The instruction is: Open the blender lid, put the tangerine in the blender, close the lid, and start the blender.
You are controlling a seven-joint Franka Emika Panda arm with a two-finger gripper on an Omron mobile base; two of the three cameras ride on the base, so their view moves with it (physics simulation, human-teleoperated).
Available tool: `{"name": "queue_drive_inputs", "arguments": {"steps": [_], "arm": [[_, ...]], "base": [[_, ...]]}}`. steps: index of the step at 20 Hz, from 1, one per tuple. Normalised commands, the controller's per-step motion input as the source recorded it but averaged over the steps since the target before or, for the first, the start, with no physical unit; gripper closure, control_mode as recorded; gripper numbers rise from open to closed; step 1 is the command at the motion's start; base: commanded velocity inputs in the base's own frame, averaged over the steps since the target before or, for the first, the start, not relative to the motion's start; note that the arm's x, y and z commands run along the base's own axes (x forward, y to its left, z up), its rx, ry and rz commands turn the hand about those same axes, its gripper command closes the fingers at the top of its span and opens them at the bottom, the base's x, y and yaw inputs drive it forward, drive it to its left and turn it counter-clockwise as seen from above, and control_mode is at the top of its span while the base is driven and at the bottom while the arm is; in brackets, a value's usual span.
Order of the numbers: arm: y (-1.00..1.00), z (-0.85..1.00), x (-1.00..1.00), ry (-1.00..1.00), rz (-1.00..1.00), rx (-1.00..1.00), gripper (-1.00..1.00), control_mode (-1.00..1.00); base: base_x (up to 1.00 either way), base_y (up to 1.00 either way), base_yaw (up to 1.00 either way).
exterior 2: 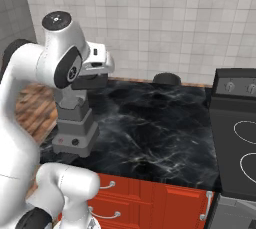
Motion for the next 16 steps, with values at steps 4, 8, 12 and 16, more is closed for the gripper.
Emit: {"name": "queue_drive_inputs", "arguments": {"steps": [4,8,12,16], "arm": [[0.65,0.85,-0.17,-0.02,0.0,0.0,1.0,-1.0],[0.95,0.37,0.01,0.0,-0.06,0.0,1.0,-1.0],[0.78,0.02,0.33,0.02,-0.11,0.0,1.0,-1.0],[0.34,0.0,0.62,0.07,-0.06,0.0,1.0,-1.0]], "base": [[0.0,0.0,0.0],[0.0,0.0,0.0],[0.0,0.0,0.0],[0.0,0.0,0.0]]}}
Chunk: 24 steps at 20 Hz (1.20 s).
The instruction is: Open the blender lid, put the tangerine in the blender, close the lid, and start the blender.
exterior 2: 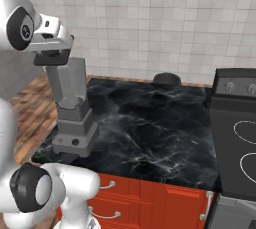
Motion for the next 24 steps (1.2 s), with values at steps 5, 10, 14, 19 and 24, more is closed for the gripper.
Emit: {"name": "queue_drive_inputs", "arguments": {"steps": [5,10,14,19,24], "arm": [[0.05,-0.04,0.65,0.12,-0.01,0.0,1.0,-1.0],[0.0,-0.3,0.29,0.13,0.0,0.0,1.0,-1.0],[0.08,-0.26,0.21,0.16,0.0,0.0,1.0,-1.0],[0.14,-0.09,0.19,0.12,-0.01,0.0,1.0,-1.0],[0.22,0.0,0.14,0.12,-0.01,0.0,1.0,-1.0]], "base": [[0.0,0.0,0.0],[0.0,0.0,0.0],[0.0,0.0,0.0],[0.0,0.0,0.0],[0.0,0.0,0.0]]}}
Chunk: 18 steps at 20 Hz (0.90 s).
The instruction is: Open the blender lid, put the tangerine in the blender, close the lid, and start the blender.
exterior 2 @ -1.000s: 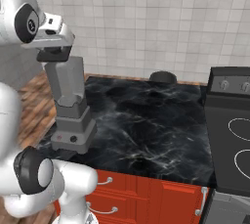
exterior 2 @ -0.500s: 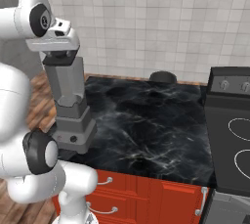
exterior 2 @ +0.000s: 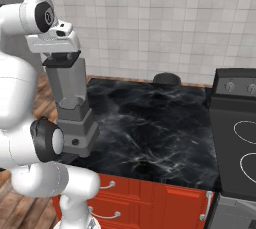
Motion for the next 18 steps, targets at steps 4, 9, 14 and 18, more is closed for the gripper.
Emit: {"name": "queue_drive_inputs", "arguments": {"steps": [4,9,14,18], "arm": [[0.16,-0.02,0.18,0.11,-0.02,0.0,1.0,-1.0],[-0.03,-0.01,0.13,0.05,-0.02,0.0,1.0,-1.0],[-0.32,-0.1,-0.09,0.0,0.0,0.03,1.0,-1.0],[-0.22,-0.05,-0.4,0.0,0.0,0.02,1.0,-1.0]], "base": [[0.0,0.0,0.0],[0.0,0.0,0.0],[0.0,0.0,0.0],[0.0,0.0,0.0]]}}
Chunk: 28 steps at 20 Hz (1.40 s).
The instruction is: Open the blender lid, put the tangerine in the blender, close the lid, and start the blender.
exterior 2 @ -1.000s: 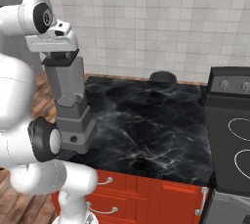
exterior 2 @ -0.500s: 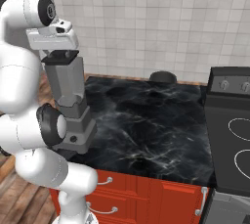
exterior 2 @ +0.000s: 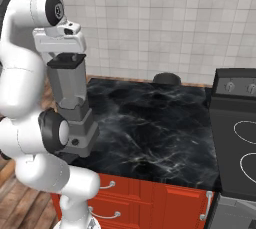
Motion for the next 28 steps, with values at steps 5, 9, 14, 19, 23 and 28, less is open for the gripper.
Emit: {"name": "queue_drive_inputs", "arguments": {"steps": [5,9,14,19,23,28], "arm": [[0.24,0.0,-0.18,0.0,-0.02,0.0,1.0,-1.0],[0.5,0.0,0.0,0.0,-0.02,0.0,1.0,-1.0],[0.39,0.0,0.15,0.0,-0.01,0.0,1.0,-1.0],[-0.01,-0.03,0.19,-0.02,0.0,0.0,1.0,-1.0],[-0.08,-0.02,0.3,-0.04,0.0,0.0,1.0,-1.0],[-0.08,0.0,0.28,-0.1,0.0,0.0,1.0,-1.0]], "base": [[0.0,0.0,0.0],[0.0,0.0,0.0],[0.0,0.0,0.0],[0.0,0.0,0.0],[0.0,0.0,0.0],[0.0,0.0,0.0]]}}
